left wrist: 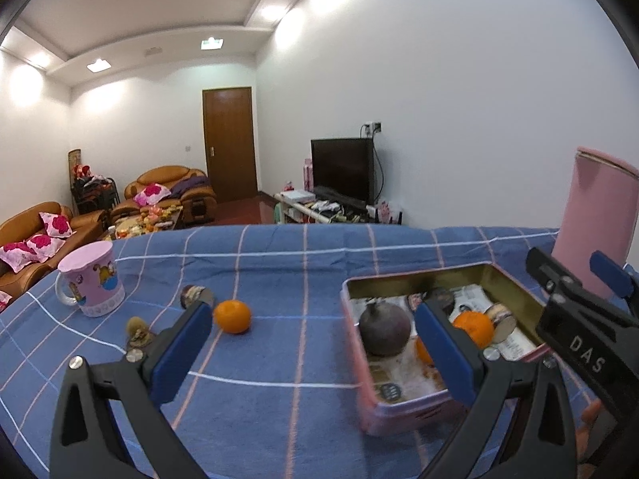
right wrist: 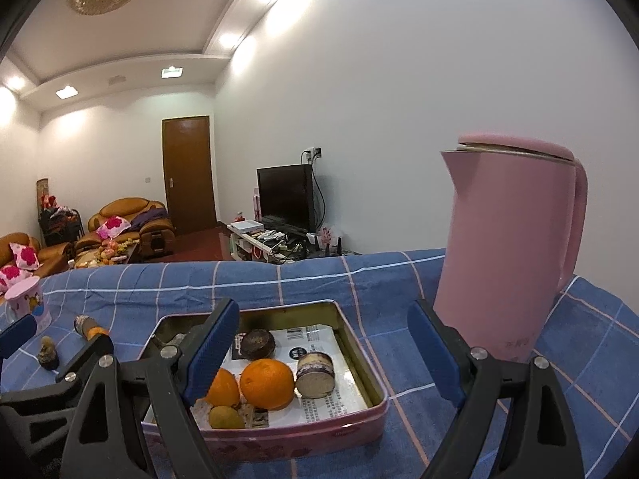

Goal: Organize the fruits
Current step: 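Withdraw both open tools from the tin toward the remaining items, then grasp a dark brown fruit with the left tool while the right tool grasps an orange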

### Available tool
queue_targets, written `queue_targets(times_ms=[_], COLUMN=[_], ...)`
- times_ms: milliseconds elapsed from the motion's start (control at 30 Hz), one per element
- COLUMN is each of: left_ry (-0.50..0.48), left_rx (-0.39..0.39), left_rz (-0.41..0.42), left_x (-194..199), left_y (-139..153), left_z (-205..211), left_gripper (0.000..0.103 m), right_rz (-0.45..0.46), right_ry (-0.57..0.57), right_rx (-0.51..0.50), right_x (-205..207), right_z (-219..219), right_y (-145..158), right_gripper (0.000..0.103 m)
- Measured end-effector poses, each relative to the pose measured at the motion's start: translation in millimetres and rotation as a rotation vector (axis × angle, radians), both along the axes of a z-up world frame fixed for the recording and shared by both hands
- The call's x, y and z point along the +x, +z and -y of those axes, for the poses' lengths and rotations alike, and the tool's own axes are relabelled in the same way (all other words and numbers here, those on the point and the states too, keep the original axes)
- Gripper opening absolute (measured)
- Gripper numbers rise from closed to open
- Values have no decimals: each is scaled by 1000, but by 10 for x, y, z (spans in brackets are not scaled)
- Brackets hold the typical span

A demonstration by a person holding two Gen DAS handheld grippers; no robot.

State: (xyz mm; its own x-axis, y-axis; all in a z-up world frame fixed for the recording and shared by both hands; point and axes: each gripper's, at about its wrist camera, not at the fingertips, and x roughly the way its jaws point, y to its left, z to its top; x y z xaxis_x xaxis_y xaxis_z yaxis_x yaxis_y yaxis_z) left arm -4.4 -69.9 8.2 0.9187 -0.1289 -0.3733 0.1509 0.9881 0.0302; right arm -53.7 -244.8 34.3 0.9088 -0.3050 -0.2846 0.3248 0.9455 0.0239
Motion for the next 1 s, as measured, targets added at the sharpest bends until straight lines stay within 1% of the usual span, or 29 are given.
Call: queue_targets(times_ms=[133, 300, 467, 567, 767, 1000], left_ry=[24, 123, 214, 248, 269, 270], left_rx=[14, 46, 20, -1, 1, -6], left_rz=[-46, -96, -182, -211, -216, -218], left_x=[101, 305, 540, 611, 632, 675], left_y=[-40, -81, -171, -210, -231, -222], left_z=[-183, -497, -881, -1047, -1199, -1373], left_gripper=[103, 103, 103, 103, 103, 103], right_rz=[-16, -24, -30, -37, -43, -59], right_ry=[10, 48, 97, 132, 186, 199], right_rx=[-9, -15, -9, -4, 10, 60], right_x=[35, 91, 169, 221, 338, 514], right_z=[-106, -293, -526, -709, -1054, -1314], right_y=[-8, -27, -35, -44, -67, -109], right_gripper=[87, 87, 87, 87, 87, 87])
